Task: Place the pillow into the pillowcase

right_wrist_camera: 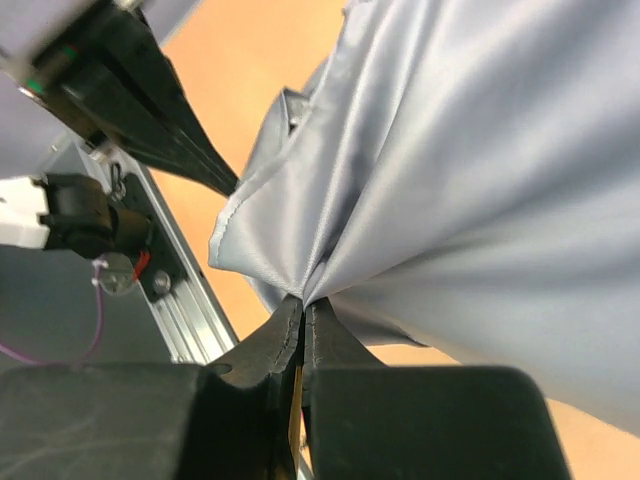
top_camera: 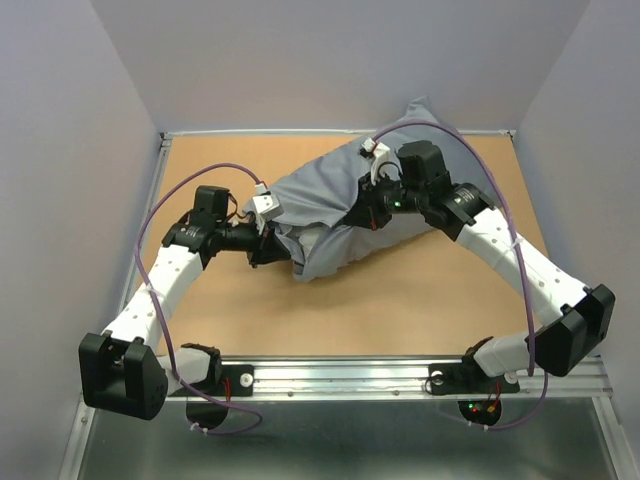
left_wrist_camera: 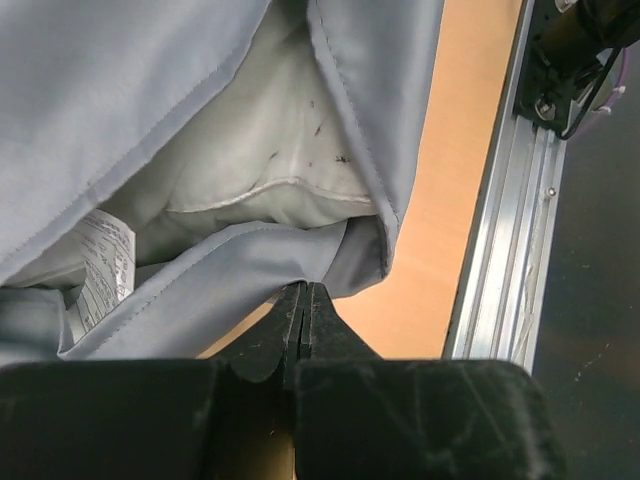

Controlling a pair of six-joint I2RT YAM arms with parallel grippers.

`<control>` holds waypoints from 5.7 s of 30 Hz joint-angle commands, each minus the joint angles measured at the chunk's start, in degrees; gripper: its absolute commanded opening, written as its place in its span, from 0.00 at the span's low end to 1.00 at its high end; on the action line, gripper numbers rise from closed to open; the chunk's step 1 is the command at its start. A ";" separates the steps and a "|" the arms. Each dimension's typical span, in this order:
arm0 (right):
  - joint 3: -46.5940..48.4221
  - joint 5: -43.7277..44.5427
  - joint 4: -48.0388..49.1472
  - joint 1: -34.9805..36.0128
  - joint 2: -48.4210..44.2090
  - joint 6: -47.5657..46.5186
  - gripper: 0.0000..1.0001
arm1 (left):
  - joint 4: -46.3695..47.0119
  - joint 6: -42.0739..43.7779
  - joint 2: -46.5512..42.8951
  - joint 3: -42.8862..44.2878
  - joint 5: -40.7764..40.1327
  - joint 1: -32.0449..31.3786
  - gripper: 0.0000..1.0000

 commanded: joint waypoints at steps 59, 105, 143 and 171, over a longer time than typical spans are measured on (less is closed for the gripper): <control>-4.02 21.58 -5.96 15.93 27.54 -9.80 0.26 | -11.04 31.99 -9.59 -2.26 -4.59 -11.35 0.40; -6.55 2.05 18.65 4.68 33.52 20.02 0.01 | -10.71 41.29 5.01 20.76 -8.19 -32.97 0.00; 3.63 4.69 1.43 3.62 3.21 0.32 0.00 | 6.73 9.26 -23.73 -8.84 -31.23 -30.69 0.56; 1.07 4.07 3.10 3.53 -9.72 4.63 0.01 | 3.99 43.55 0.08 0.46 -18.06 -18.56 0.55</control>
